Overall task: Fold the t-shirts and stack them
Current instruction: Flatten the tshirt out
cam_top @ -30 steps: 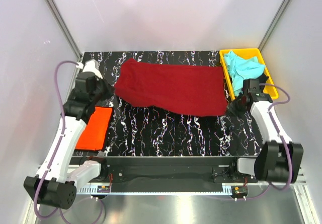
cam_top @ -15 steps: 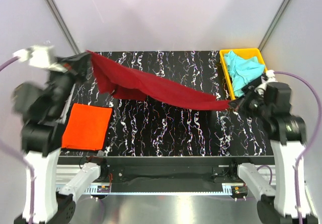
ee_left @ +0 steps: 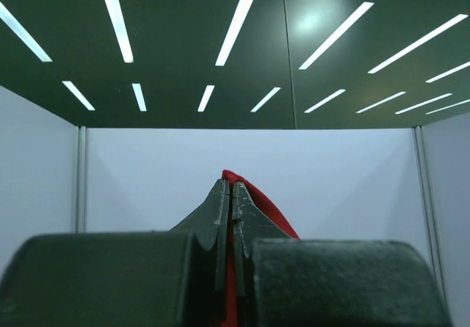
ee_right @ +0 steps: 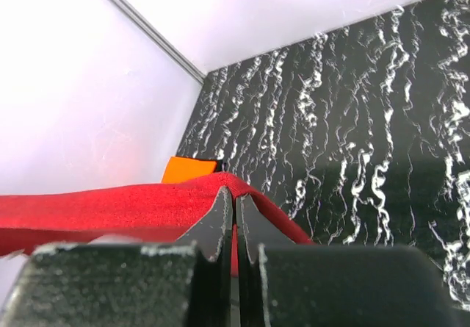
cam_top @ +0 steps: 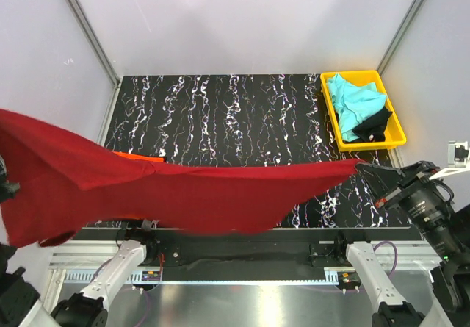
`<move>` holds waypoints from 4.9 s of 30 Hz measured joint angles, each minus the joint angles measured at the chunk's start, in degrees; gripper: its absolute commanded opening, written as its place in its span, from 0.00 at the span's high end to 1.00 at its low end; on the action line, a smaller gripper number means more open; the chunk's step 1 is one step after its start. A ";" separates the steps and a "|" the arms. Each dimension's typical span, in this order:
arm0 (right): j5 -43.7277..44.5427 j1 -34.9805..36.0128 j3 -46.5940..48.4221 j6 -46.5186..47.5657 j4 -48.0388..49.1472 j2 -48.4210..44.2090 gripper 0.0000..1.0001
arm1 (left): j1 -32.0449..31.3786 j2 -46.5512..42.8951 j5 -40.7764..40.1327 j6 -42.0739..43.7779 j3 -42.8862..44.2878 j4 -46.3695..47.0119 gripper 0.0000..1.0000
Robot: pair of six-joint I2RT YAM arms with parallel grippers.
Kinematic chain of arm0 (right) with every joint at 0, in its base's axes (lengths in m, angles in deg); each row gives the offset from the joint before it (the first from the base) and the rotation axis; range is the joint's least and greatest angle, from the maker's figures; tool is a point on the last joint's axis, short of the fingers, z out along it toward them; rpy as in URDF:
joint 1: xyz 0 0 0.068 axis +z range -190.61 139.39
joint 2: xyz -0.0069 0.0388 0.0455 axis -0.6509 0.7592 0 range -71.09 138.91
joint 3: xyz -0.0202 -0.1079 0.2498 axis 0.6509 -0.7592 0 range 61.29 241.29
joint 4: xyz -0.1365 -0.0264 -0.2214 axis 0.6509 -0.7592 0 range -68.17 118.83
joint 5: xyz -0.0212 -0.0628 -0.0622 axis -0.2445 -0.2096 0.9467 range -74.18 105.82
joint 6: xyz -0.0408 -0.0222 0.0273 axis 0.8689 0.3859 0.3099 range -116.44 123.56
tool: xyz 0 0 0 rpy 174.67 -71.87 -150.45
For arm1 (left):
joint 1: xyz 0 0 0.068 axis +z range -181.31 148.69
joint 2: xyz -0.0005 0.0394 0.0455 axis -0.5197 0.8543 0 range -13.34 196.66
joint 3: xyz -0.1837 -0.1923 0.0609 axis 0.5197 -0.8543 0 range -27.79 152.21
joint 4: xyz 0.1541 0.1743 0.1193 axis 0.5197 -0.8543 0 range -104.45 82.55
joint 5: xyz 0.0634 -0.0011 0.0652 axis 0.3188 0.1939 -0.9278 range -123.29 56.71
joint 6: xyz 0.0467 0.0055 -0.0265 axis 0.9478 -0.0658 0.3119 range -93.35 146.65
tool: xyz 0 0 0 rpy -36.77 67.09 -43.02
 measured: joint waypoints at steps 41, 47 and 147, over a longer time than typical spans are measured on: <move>34.64 -15.72 -36.92 -4.68 18.12 52.15 1.00 | -3.21 96.54 7.04 -21.99 5.16 27.28 1.00; 34.56 -15.72 -37.22 -3.56 18.88 52.15 1.00 | -3.91 96.54 6.99 -24.20 5.18 27.23 1.00; 23.71 -7.30 3.72 -3.61 22.49 32.65 1.00 | 0.79 39.32 -4.37 -9.44 -9.99 12.46 1.00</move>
